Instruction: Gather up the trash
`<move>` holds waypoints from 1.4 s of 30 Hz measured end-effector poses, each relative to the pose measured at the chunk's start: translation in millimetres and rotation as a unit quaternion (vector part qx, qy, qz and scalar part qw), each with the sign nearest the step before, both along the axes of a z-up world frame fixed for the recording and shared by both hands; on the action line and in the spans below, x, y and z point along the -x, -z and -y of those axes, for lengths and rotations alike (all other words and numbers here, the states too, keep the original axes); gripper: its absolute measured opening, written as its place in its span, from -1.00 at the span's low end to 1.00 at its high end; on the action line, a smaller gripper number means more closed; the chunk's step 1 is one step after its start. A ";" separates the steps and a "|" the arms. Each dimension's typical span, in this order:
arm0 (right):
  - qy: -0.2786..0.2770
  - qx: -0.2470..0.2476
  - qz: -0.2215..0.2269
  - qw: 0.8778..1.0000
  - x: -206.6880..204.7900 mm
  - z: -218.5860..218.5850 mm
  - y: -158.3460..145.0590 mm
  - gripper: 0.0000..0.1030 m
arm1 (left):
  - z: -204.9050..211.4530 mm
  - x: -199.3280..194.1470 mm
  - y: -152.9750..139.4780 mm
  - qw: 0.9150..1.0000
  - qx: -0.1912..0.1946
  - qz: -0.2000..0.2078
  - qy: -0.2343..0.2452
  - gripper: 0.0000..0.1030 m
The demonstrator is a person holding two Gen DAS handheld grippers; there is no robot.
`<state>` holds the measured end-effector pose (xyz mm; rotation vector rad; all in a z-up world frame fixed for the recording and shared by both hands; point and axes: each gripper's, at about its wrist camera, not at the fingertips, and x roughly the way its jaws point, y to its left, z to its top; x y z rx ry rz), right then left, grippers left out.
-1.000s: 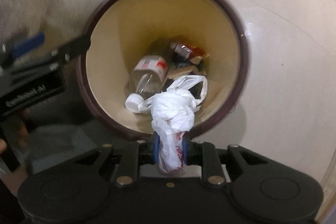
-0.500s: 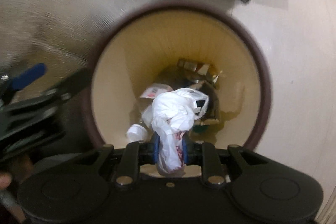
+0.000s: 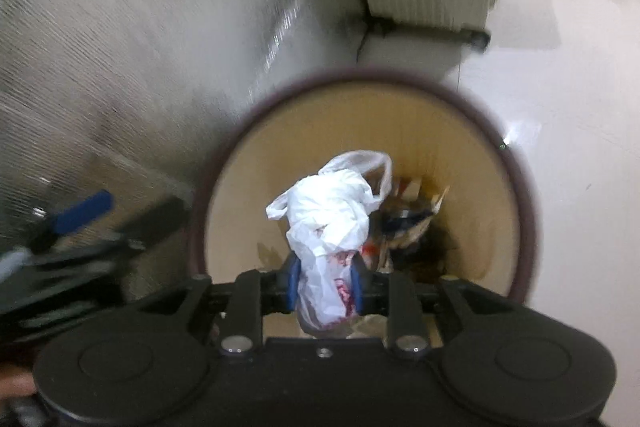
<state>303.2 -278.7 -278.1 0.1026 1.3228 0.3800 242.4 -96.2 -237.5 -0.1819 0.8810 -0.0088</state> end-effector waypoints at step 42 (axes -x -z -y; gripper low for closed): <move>0.151 0.006 0.205 0.967 173.7 65.4 -159.4 1.00 | 19.7 90.6 -129.9 0.995 -0.042 0.040 0.084 1.00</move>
